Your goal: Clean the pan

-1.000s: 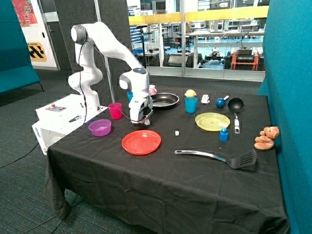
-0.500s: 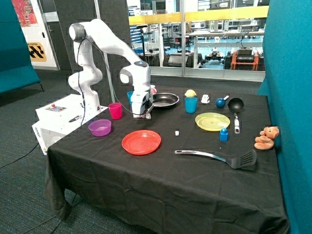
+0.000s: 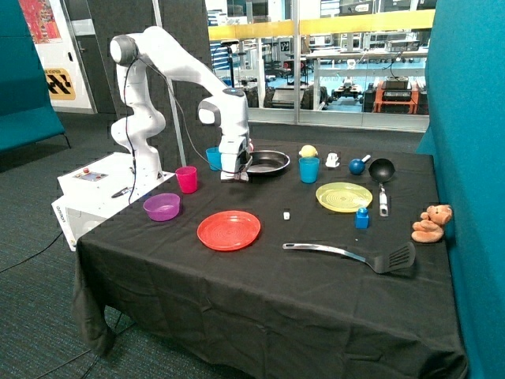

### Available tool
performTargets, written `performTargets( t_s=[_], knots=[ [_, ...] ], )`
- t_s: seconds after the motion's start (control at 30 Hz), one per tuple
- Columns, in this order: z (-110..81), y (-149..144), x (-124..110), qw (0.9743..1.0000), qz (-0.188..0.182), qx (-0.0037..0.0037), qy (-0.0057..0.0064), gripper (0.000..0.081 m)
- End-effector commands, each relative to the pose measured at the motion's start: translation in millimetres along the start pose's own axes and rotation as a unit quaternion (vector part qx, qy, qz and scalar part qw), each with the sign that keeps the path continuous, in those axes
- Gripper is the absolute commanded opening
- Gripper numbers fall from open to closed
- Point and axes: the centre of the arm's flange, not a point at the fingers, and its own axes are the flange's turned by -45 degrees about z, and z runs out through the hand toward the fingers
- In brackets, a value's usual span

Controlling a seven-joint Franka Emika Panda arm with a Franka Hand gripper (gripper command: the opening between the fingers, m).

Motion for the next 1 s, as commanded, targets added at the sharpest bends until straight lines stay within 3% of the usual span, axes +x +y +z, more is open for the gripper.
performTargets(
  t_s=[0.0,0.53,0.7,0.77,0.97],
  knots=[
    [-14.0,-29,6,0.9993,-0.036,0.00052,0.0012,0.0000],
    [-26.8,-86,4,0.9953,-0.097,0.00045,0.0012,0.0000],
    [-28.3,-105,5,0.9933,-0.115,0.00043,0.0012,0.0000],
    [-28.2,-116,6,0.9914,-0.131,0.00041,0.0012,0.0000],
    [-26.8,-134,8,0.9897,-0.143,0.00039,0.0012,0.0000]
  ],
)
